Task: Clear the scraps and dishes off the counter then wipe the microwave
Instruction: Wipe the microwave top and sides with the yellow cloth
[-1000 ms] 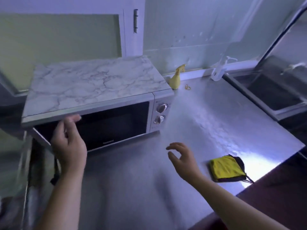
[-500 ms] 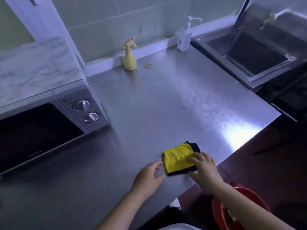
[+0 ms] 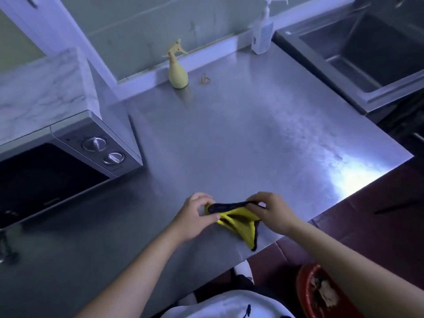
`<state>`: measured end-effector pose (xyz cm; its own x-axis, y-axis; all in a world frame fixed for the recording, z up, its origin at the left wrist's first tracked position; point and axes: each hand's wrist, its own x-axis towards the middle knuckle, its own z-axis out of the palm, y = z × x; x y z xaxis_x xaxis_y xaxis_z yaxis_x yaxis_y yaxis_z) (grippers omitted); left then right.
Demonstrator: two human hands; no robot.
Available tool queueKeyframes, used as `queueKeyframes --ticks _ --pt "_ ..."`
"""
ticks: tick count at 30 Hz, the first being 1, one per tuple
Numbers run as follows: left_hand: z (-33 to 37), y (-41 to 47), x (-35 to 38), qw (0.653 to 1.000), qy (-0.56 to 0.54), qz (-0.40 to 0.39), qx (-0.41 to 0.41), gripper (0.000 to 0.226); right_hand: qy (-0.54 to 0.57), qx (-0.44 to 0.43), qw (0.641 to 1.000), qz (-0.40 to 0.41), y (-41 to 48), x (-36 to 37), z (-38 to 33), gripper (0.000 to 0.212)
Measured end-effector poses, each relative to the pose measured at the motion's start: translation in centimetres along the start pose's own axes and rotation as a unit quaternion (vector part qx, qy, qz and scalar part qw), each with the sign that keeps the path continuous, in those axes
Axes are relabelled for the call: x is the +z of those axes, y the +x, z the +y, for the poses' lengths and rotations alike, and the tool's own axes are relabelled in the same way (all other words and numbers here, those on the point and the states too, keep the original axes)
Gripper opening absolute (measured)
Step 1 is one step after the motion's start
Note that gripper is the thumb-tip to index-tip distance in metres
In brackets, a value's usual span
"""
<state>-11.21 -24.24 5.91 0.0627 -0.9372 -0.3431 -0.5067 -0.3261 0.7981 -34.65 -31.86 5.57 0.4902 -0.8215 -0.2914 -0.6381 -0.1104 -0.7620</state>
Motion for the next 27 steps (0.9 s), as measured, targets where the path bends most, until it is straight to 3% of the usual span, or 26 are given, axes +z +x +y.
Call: queueKeyframes --ticks 3,6,9,13,16,18,20,21,25,27 --pt "2.6 -0.1 -3.2 0.985 -0.161 -0.065 -0.012 0.022 0.079 0.015 0.997 -0.023 0.0 -2.0 -2.7 0.024" --pt "3.7 -0.7 -5.5 0.97 -0.237 -0.058 -0.005 0.018 0.14 0.026 0.99 -0.023 -0.4 -2.5 -5.3 0.03" --pt "3.6 -1.5 -7.2 0.966 -0.258 -0.001 0.011 0.017 0.211 0.032 0.976 -0.034 -0.9 -1.9 -8.4 0.032" --pt "2.9 -2.7 -9.1 0.966 -0.24 0.089 0.044 0.05 0.273 0.032 0.96 -0.058 -1.4 -0.9 -12.8 0.03" --pt "2.8 -3.9 -10.6 0.951 -0.274 0.123 0.068 0.035 0.301 0.027 0.952 -0.049 -1.7 -0.2 -15.3 0.027" --pt "3.1 -4.4 -11.2 0.947 -0.235 0.207 0.073 0.018 0.323 0.029 0.946 -0.032 -2.0 0.4 -16.6 0.027" --pt "3.3 -5.8 -11.0 0.933 -0.183 0.302 0.075 0.028 0.336 0.039 0.941 -0.005 -2.2 1.6 -17.8 0.028" --pt "3.3 -6.8 -10.5 0.933 -0.184 0.296 0.086 0.036 0.346 0.049 0.937 0.013 -2.2 2.4 -18.4 0.028" --pt "1.8 -10.7 -7.1 0.976 -0.147 0.109 0.121 0.064 0.428 0.102 0.897 0.046 -2.9 5.3 -20.0 0.029" --pt "0.3 -11.1 -6.3 0.975 -0.141 0.122 0.123 0.071 0.47 0.11 0.875 0.033 -3.3 6.6 -20.6 0.025"
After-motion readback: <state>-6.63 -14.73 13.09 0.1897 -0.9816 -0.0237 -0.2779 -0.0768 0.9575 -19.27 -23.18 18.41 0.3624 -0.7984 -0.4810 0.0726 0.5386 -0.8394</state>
